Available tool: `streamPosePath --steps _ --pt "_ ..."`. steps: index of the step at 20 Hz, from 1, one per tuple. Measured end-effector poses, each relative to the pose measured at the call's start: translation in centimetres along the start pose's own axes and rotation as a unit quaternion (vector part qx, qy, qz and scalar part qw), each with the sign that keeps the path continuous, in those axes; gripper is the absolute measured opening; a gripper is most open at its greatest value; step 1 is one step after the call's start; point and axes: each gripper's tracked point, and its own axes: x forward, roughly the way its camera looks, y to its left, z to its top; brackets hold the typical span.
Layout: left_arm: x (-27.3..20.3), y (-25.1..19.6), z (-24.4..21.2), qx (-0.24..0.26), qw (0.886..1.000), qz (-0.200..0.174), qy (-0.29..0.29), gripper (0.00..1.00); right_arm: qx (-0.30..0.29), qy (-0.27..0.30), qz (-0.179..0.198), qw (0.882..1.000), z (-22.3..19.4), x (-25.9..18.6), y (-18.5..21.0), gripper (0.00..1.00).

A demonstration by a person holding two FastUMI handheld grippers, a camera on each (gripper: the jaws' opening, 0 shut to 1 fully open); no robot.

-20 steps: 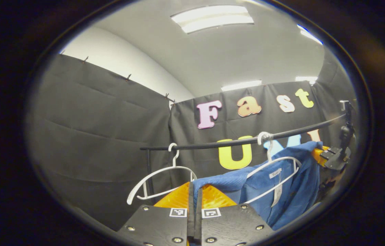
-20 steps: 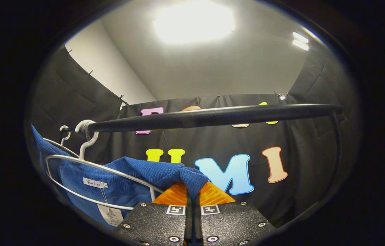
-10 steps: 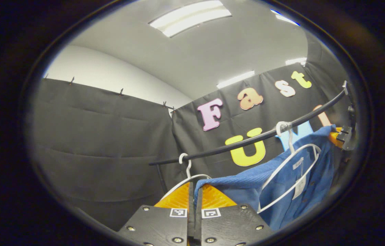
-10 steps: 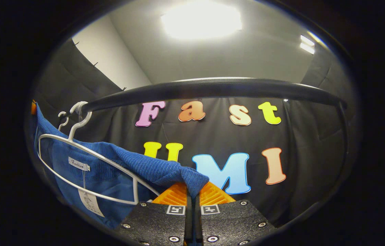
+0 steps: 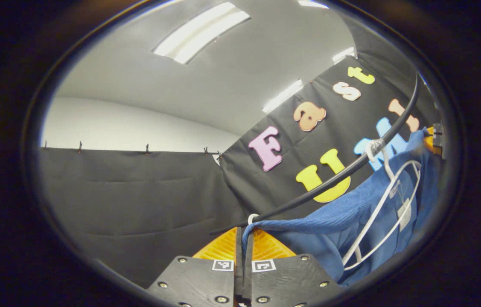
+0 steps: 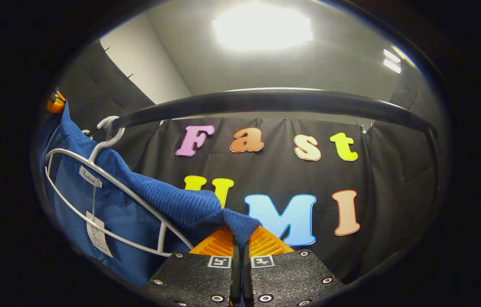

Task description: Grasp the clothes on the hanger with both hands and then place them into the laundry hamper below.

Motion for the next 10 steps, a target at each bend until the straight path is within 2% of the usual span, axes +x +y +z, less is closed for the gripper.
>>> streamPosePath --steps 2,3,4,6,9,10 --pt "0.0 0.9 0.8 0.007 1.0 0.006 -0.011 0.05 -0.008 -0.002 0.013 1.0 0.0 -0.3 0.6 0.02" --pt "-0.1 1.7 1.6 0.013 1.0 0.014 -0.02 0.0 -0.018 -0.007 0.021 1.0 0.2 -0.5 1.1 0.02" --pt "-0.4 2.4 2.2 0.012 0.999 0.022 -0.028 0.05 -0.028 -0.015 0.028 0.999 0.6 -0.9 1.6 0.02" --pt "-0.3 2.3 1.8 0.021 0.999 0.02 -0.024 0.05 -0.041 -0.028 0.026 0.998 1.1 -1.0 1.6 0.02" --pt "0.4 -0.7 -2.1 0.002 1.0 -0.012 0.01 0.05 0.003 0.004 0.016 1.0 -0.1 -0.7 1.2 0.02" --pt "0.4 -1.9 -3.0 -0.009 1.0 -0.021 0.017 0.0 0.015 0.014 0.011 1.0 -0.5 -0.6 0.9 0.02"
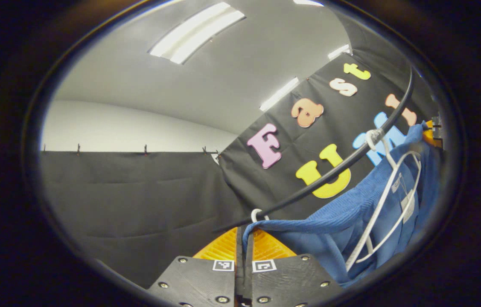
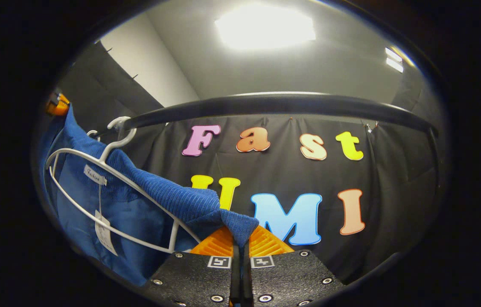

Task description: Grasp the clothes on the hanger with both hands and then place them into the laundry hamper below.

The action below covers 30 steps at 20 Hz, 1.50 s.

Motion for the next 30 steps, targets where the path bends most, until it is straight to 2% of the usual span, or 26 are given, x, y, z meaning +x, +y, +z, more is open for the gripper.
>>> streamPosePath --steps 1,2,3,4,5,6,7,8,10,11,14,15,16,17,18,19,21,22,26,27,28,29,30 --pt "0.0 -0.6 -1.1 -0.006 1.0 -0.004 0.006 0.0 0.002 0.004 -0.006 1.0 -0.2 0.0 -0.3 0.02" --pt "0.3 -1.4 -2.1 -0.013 1.0 -0.009 0.012 0.05 -0.004 0.005 -0.012 1.0 -0.3 0.1 -0.7 0.02" --pt "0.4 -2.5 -2.8 -0.02 1.0 -0.016 0.018 0.05 -0.013 0.005 -0.016 1.0 -0.4 0.1 -0.9 0.02" --pt "0.5 -3.6 -3.5 -0.026 0.999 -0.024 0.026 0.0 -0.021 0.009 -0.022 1.0 -0.9 0.3 -1.0 0.02" --pt "0.7 -4.5 -4.4 -0.031 0.998 -0.032 0.036 0.0 -0.026 0.016 -0.025 0.999 -1.6 0.6 -1.2 0.02" --pt "0.9 -5.3 -5.4 -0.037 0.998 -0.04 0.044 0.05 -0.027 0.026 -0.029 0.999 -2.6 1.0 -1.5 0.02" --pt "0.9 -6.0 -6.2 -0.042 0.997 -0.048 0.049 0.0 -0.027 0.037 -0.032 0.998 -3.5 1.3 -1.8 0.02" --pt "0.7 -6.9 -6.8 -0.048 0.996 -0.057 0.054 0.0 -0.03 0.046 -0.037 0.998 -4.5 1.5 -2.3 0.02" --pt "-0.1 -8.3 -8.3 -0.056 0.994 -0.069 0.064 0.0 -0.032 0.066 -0.036 0.997 -6.5 1.6 -2.5 0.02" --pt "-0.3 -8.8 -9.2 -0.058 0.993 -0.072 0.07 0.05 -0.034 0.074 -0.035 0.996 -7.2 1.5 -2.5 0.02" --pt "-1.2 -9.9 -10.8 -0.064 0.992 -0.077 0.082 0.0 -0.048 0.088 -0.03 0.995 -8.5 1.0 -2.1 0.02" --pt "-1.6 -10.0 -11.3 -0.07 0.991 -0.079 0.084 0.0 -0.044 0.094 -0.026 0.994 -9.2 1.0 -1.7 0.02" --pt "-1.8 -10.1 -11.7 -0.079 0.99 -0.081 0.087 0.05 -0.033 0.103 -0.023 0.994 -9.9 1.1 -1.6 0.02" --pt "-2.3 -10.3 -12.0 -0.089 0.988 -0.083 0.093 0.0 -0.017 0.117 -0.026 0.993 -10.8 1.2 -1.6 0.02" --pt "-2.8 -10.7 -12.3 -0.102 0.986 -0.088 0.099 0.05 -0.001 0.133 -0.032 0.991 -11.7 0.9 -1.8 0.02" --pt "-3.5 -11.3 -12.5 -0.112 0.984 -0.095 0.104 0.05 0.014 0.153 -0.04 0.987 -13.0 0.8 -2.1 0.02" --pt "-4.1 -12.6 -13.5 -0.119 0.981 -0.106 0.111 0.05 0.033 0.189 -0.051 0.98 -15.7 -0.4 -2.2 0.02" --pt "-4.4 -13.2 -14.3 -0.118 0.98 -0.112 0.115 0.0 0.04 0.202 -0.048 0.977 -16.9 -1.1 -1.8 0.02" --pt "-7.0 -14.4 -17.0 -0.125 0.975 -0.119 0.142 0.0 0.038 0.241 -0.04 0.969 -20.5 -4.9 -0.3 0.02" --pt "-7.9 -14.4 -17.3 -0.134 0.973 -0.118 0.145 0.0 0.041 0.247 -0.037 0.967 -20.9 -5.7 0.1 0.02" --pt "-8.5 -14.3 -17.6 -0.141 0.972 -0.116 0.147 0.05 0.039 0.254 -0.033 0.966 -21.1 -6.4 0.5 0.02" --pt "-9.0 -14.0 -17.7 -0.143 0.972 -0.113 0.146 0.01 0.039 0.257 -0.029 0.965 -21.1 -7.1 0.9 0.02" --pt "-9.5 -13.9 -17.8 -0.146 0.972 -0.109 0.146 0.0 0.04 0.256 -0.026 0.966 -20.7 -7.8 1.3 0.02"
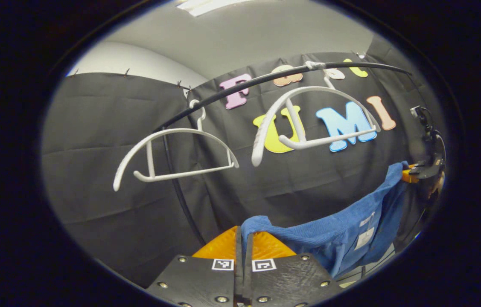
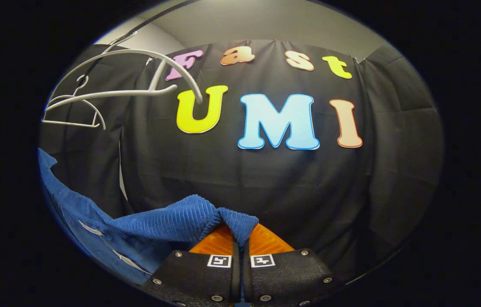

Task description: Grasp the clothes on the hanger with both hands and then place them into the laundry hamper below.

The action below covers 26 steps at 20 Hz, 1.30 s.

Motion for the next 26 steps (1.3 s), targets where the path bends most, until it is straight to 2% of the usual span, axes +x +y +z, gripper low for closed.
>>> streamPosePath --steps 1,2,3,4,5,6,7,10,16,21,22,23,26 --pt "0.0 -0.4 -0.3 -0.01 1.0 -0.003 0.001 0.05 0.001 -0.003 0.003 1.0 0.3 -0.9 0.3 0.02" --pt "-0.3 -0.6 -0.1 -0.023 1.0 -0.007 -0.004 0.05 0.004 -0.009 0.007 1.0 0.7 -1.8 0.7 0.02" --pt "-0.7 -0.5 0.3 -0.035 0.999 -0.01 -0.013 0.0 0.009 -0.017 0.011 1.0 1.4 -2.9 1.2 0.02" --pt "-1.3 -0.2 0.7 -0.043 0.999 -0.012 -0.019 0.05 0.011 -0.025 0.016 0.999 2.0 -4.1 1.8 0.02" --pt "-2.1 -0.3 1.1 -0.047 0.999 -0.013 -0.024 0.0 0.013 -0.034 0.017 0.999 2.8 -5.3 2.1 0.02" --pt "-3.2 -0.4 1.5 -0.051 0.998 -0.018 -0.03 0.01 0.015 -0.043 0.021 0.999 3.6 -6.4 2.5 0.02" --pt "-4.2 -0.1 2.1 -0.056 0.997 -0.021 -0.038 0.05 0.017 -0.051 0.025 0.998 4.4 -7.6 2.9 0.02" --pt "-7.2 -0.4 3.2 -0.064 0.996 -0.037 -0.053 0.05 0.025 -0.074 0.031 0.996 6.2 -11.8 4.1 0.02" --pt "-11.9 -1.0 5.6 -0.098 0.988 -0.092 -0.081 0.05 0.042 -0.097 0.044 0.993 8.8 -19.3 7.2 0.02" --pt "-15.4 -3.2 4.4 -0.111 0.98 -0.137 -0.09 0.05 0.034 -0.086 0.054 0.994 7.2 -24.5 10.6 0.02" --pt "-16.2 -3.9 3.7 -0.114 0.979 -0.148 -0.087 0.05 0.032 -0.081 0.057 0.995 6.3 -25.4 11.5 0.02" --pt "-17.0 -4.6 2.8 -0.116 0.977 -0.158 -0.08 0.01 0.03 -0.075 0.061 0.995 5.7 -26.1 12.2 0.02" --pt "-19.3 -6.8 -0.6 -0.117 0.974 -0.185 -0.057 0.0 0.021 -0.032 0.074 0.997 1.8 -27.6 14.3 0.01"
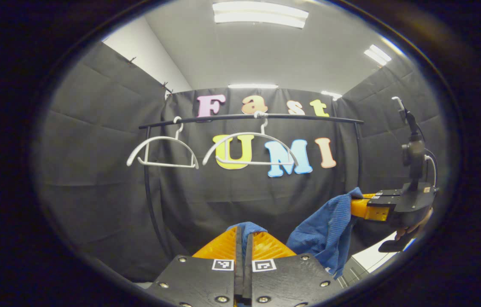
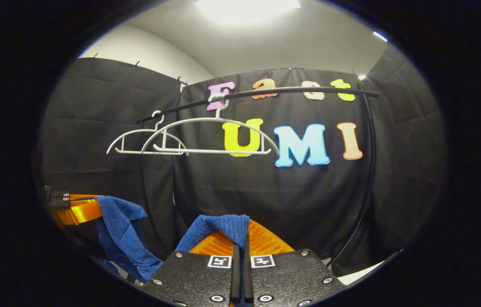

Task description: Grasp the clothes on the hanger with both hands and then place them into the laundry hamper below.

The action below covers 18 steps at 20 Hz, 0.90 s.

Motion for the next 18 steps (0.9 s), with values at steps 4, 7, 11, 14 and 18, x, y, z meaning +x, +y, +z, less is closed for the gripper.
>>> streamPosePath --steps 4,7,11,14,18 --pt "-1.1 -0.8 -5.4 -0.008 0.999 -0.007 0.044 0.0 0.006 0.058 0.012 0.998 -6.0 -1.7 2.3 0.02" --pt "-0.1 -0.2 -9.7 -0.027 0.996 0.009 0.082 0.0 -0.004 0.097 0.015 0.995 -10.1 -2.2 3.4 0.02" --pt "0.4 0.3 -16.7 -0.042 0.987 0.027 0.153 0.0 -0.018 0.15 0.017 0.988 -14.8 -1.7 3.7 0.03" --pt "0.4 0.0 -21.6 -0.033 0.977 0.025 0.211 0.05 -0.025 0.195 0.019 0.98 -18.5 -1.3 4.0 0.05" --pt "-1.1 -0.7 -27.4 -0.016 0.959 0.025 0.283 0.01 -0.033 0.241 0.019 0.97 -21.9 -2.1 3.9 0.06"
